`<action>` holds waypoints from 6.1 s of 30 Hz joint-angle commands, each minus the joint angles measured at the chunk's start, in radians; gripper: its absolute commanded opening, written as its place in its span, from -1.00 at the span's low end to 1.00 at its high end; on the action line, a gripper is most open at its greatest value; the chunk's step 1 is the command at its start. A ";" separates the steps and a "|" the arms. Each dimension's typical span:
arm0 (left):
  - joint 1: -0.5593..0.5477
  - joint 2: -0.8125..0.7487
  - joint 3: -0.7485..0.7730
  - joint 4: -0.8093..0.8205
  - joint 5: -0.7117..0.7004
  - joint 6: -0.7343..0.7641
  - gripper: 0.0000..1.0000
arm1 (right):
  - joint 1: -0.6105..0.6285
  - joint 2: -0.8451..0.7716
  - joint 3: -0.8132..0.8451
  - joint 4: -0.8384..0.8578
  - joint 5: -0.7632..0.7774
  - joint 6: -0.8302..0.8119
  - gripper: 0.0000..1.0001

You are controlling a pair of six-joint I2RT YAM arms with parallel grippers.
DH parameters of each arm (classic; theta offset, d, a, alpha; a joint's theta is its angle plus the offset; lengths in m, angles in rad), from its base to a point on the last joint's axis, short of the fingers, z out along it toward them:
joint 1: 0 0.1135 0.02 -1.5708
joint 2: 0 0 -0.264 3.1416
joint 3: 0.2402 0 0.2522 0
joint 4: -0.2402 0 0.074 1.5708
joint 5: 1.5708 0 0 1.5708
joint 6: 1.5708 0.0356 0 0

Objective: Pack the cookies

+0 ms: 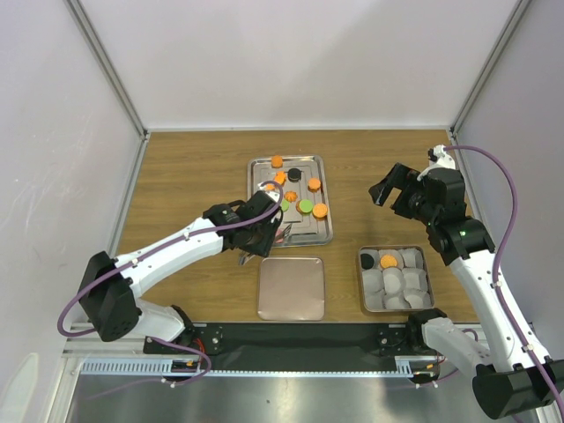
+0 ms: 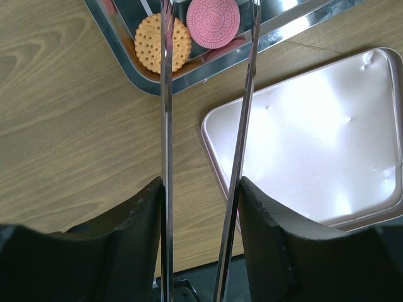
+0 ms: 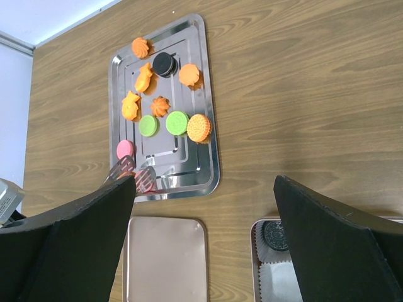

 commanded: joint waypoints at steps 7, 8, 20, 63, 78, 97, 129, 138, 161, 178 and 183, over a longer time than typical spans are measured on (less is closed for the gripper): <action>0.018 -0.015 -0.014 0.025 0.024 -0.016 0.07 | 0.005 -0.015 -0.009 0.039 -0.005 -0.003 0.99; 0.018 -0.014 -0.014 0.023 0.028 -0.016 0.08 | 0.004 -0.015 -0.009 0.039 -0.003 -0.003 1.00; 0.016 -0.008 -0.016 0.017 0.041 -0.012 0.03 | 0.004 -0.020 -0.011 0.039 -0.005 0.002 1.00; -0.019 0.063 0.042 -0.071 -0.016 0.011 -0.08 | 0.004 -0.060 -0.035 0.046 -0.008 0.012 0.99; -0.027 0.089 0.188 -0.041 -0.030 0.033 -0.19 | 0.004 -0.038 0.041 0.012 -0.006 0.002 0.99; -0.246 0.380 0.642 0.040 0.045 0.042 -0.19 | 0.005 -0.044 0.208 -0.097 0.034 0.028 0.99; -0.469 0.716 0.949 0.121 0.159 0.063 -0.17 | 0.005 -0.104 0.319 -0.181 0.170 0.069 0.99; -0.467 0.747 0.963 0.123 0.136 0.063 -0.14 | 0.004 -0.103 0.307 -0.177 0.146 0.063 0.99; -0.469 0.761 0.975 0.121 0.099 0.063 -0.02 | 0.007 -0.120 0.276 -0.166 0.114 0.069 0.99; -0.459 0.418 0.663 0.150 0.032 0.019 -0.06 | 0.005 -0.098 0.216 -0.108 0.058 0.063 1.00; -0.401 0.264 0.492 0.120 -0.030 -0.033 -0.06 | 0.007 -0.077 0.179 -0.059 0.045 0.066 1.00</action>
